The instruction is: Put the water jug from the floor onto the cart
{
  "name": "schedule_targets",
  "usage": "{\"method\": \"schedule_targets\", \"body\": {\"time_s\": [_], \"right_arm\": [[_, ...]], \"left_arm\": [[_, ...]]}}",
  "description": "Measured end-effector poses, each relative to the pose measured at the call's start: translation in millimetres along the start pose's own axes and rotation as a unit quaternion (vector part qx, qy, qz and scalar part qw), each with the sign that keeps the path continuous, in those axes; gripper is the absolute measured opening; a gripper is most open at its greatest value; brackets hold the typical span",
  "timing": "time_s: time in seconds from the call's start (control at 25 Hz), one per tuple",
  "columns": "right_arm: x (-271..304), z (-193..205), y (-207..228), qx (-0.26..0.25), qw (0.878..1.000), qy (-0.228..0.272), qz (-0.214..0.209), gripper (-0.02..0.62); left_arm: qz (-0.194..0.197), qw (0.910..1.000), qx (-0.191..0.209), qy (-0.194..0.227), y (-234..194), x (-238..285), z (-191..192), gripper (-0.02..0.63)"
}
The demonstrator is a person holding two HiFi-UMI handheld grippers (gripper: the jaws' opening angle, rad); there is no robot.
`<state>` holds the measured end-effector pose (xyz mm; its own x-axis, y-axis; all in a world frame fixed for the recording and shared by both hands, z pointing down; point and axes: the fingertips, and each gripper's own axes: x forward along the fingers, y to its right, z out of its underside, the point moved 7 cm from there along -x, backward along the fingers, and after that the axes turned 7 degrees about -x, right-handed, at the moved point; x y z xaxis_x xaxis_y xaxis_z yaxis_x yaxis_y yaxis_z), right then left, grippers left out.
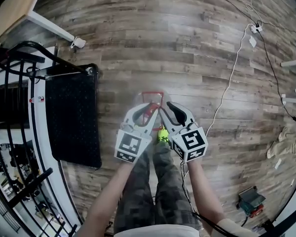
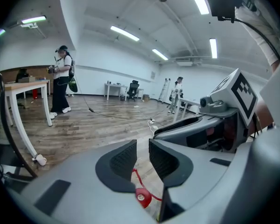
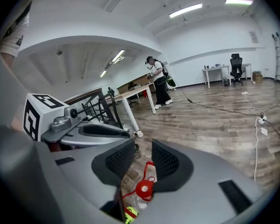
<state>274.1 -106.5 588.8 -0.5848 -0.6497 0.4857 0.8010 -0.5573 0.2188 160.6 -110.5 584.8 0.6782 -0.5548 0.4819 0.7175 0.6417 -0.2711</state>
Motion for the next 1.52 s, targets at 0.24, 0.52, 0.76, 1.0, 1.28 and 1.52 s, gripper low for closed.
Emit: {"method": "schedule_targets", "body": {"time_s": [0.24,0.52,0.76,1.0,1.28,1.52], "right_arm": [[25.9,41.1,14.7,0.01,1.0,-0.018,0.008,0.103],[54.3,79.7,26.4,0.014,0.999,-0.034,0.009,0.11],[71.5,94.7,34.9,0.011,0.999,-0.042,0.012,0.112],[84.7,117.2,41.8,0.016,0.998,-0.056,0.023,0.126],[105.4,143.4,52.8,0.025,0.996,-0.076,0.035,0.141],[121.6,149.9,58.9,0.028,0.996,-0.079,0.043,0.141]], "left_arm": [[-0.021,0.9996,-0.01,-0.015,-15.9,26.3,38.3,0.088],[-0.041,0.9986,-0.024,-0.026,-40.0,51.0,76.5,0.12],[-0.049,0.9979,-0.026,-0.032,-55.3,65.4,90.4,0.133],[-0.057,0.9972,-0.024,-0.042,-65.9,79.2,110.1,0.14],[-0.071,0.9953,-0.015,-0.064,-87.5,94.1,137.2,0.146],[-0.074,0.9944,-0.022,-0.073,-104.5,102.8,152.5,0.147]]}}
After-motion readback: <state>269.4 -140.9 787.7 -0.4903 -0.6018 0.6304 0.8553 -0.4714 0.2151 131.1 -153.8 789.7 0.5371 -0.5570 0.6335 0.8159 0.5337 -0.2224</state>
